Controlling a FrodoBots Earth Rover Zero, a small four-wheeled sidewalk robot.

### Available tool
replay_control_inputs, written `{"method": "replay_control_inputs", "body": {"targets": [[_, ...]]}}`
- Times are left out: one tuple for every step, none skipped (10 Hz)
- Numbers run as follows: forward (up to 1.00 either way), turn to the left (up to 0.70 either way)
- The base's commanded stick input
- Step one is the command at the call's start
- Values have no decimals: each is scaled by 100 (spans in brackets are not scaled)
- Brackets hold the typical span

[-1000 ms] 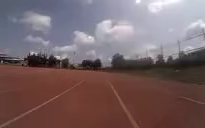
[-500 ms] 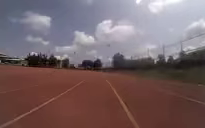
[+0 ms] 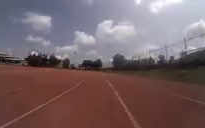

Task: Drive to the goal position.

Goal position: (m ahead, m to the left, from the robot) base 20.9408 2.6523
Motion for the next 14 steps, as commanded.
{"method": "replay_control_inputs", "body": {"targets": [[70, 0], [70, 0], [70, 0], [70, 0], [70, 0], [70, 0], [70, 0], [70, 0], [70, 0], [70, 0], [70, 0], [70, 0], [70, 0], [70, 0]]}}
